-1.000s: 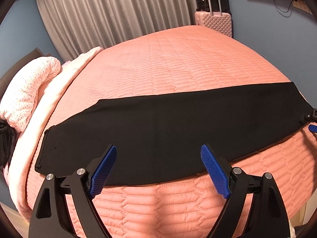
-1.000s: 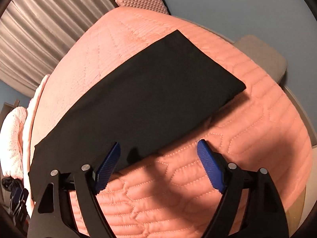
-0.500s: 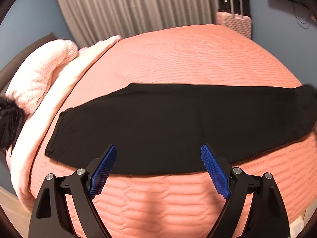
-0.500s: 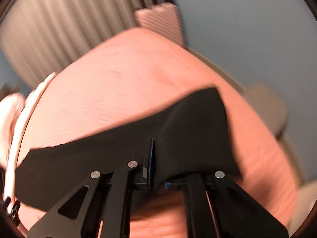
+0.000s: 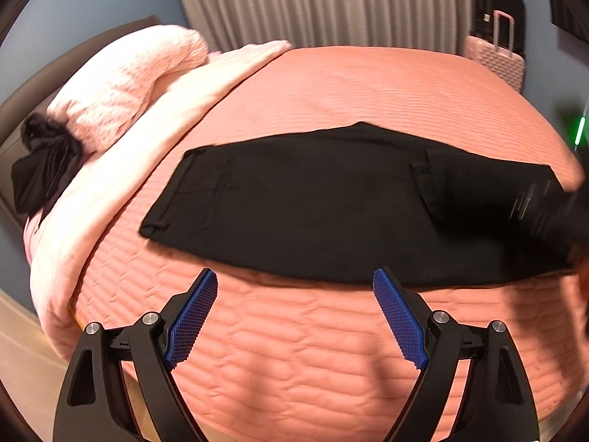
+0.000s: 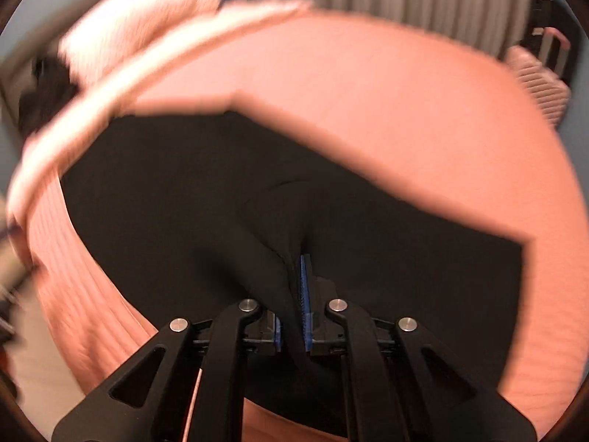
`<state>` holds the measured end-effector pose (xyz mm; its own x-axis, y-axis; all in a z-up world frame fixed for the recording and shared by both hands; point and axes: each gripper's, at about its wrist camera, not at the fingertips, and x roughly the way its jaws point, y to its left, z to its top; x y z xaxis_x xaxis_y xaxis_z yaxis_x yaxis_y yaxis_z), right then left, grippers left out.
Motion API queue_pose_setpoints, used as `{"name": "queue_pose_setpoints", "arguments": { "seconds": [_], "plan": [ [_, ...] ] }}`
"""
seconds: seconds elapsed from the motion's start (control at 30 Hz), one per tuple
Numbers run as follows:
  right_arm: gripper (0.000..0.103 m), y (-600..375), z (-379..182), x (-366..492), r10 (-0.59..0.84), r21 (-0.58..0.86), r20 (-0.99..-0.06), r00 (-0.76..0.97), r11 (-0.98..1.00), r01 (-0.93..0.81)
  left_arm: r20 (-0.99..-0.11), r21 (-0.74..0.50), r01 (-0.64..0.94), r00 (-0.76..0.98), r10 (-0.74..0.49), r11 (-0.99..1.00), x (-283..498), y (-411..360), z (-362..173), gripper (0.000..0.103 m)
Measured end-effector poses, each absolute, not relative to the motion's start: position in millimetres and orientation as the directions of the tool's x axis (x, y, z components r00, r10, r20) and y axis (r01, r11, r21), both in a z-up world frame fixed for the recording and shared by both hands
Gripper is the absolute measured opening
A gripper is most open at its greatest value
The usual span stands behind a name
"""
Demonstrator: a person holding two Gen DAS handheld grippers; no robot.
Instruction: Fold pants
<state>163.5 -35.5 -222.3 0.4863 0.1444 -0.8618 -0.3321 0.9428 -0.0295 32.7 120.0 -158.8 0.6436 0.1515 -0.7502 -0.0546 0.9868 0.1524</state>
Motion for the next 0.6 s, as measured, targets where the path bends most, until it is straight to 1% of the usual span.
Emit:
{"name": "queue_pose_setpoints", "arguments": {
  "seconds": [0.07,0.1,0.17,0.23,0.3,0.33,0.37,0.4,0.43,0.47,0.5,0.53,0.6],
  "plan": [
    [0.007,-17.4,-223.3,153.2,0.065,-0.163,-0.831,0.553,0.921,-0.353,-0.754,0.147,-0.072,0.638,0.158,0.987,33.2,134.1,-161.6,0.085],
    [0.007,-15.1,-220.7,153.6,0.055,-0.166,-0.832,0.552,0.924,-0.343,-0.754,0.145,-0.078,0.636,0.161,0.986,33.8,139.7,-163.0,0.085],
    [0.007,-18.0,-215.2,159.6,0.074,-0.117,-0.843,0.533,0.942,-0.315,-0.755,0.135,-0.091,0.636,0.162,0.987,34.9,148.8,-166.3,0.085],
    [0.007,-23.4,-204.7,168.8,0.075,-0.088,-0.825,0.560,0.962,-0.258,-0.754,0.125,-0.097,0.637,0.158,0.987,36.5,153.6,-168.6,0.085],
    [0.007,-23.4,-202.6,175.9,0.068,-0.090,-0.829,0.556,0.963,-0.253,-0.755,0.115,-0.101,0.638,0.153,0.988,40.1,156.1,-169.9,0.085],
    [0.012,-19.3,-209.7,178.5,0.070,-0.086,-0.847,0.527,0.960,-0.267,-0.754,0.110,-0.102,0.640,0.150,0.989,41.2,157.9,-170.1,0.085],
    [0.014,-13.8,-217.4,175.9,0.048,-0.117,-0.856,0.515,0.952,-0.283,-0.755,0.104,-0.104,0.639,0.147,0.989,42.4,158.4,-169.6,0.085],
    [0.016,-11.8,-211.7,169.4,0.038,-0.144,-0.845,0.534,0.945,-0.294,-0.757,0.096,-0.104,0.639,0.140,0.990,43.5,159.1,-168.6,0.085],
    [0.028,-8.3,-205.7,163.5,0.044,-0.151,-0.851,0.524,0.934,-0.324,-0.756,0.089,-0.105,0.641,0.136,0.991,43.8,161.1,-167.4,0.085],
    [0.038,-5.7,-194.6,152.1,0.075,-0.137,-0.851,0.519,0.924,-0.357,-0.753,0.088,-0.106,0.644,0.136,0.990,44.6,163.2,-166.3,0.085],
    [0.050,-4.7,-183.3,141.5,0.097,-0.135,-0.838,0.537,0.916,-0.377,-0.752,0.087,-0.104,0.645,0.134,0.991,45.1,165.5,-165.7,0.085],
    [0.054,-4.6,-172.9,133.1,0.130,-0.121,-0.832,0.540,0.906,-0.405,-0.752,0.089,-0.106,0.645,0.136,0.990,45.7,167.4,-165.5,0.085],
    [0.054,-8.2,-156.0,128.8,0.180,-0.077,-0.822,0.540,0.905,-0.419,-0.754,0.090,-0.117,0.641,0.145,0.989,47.0,172.5,-167.3,0.085]
  ]
}}
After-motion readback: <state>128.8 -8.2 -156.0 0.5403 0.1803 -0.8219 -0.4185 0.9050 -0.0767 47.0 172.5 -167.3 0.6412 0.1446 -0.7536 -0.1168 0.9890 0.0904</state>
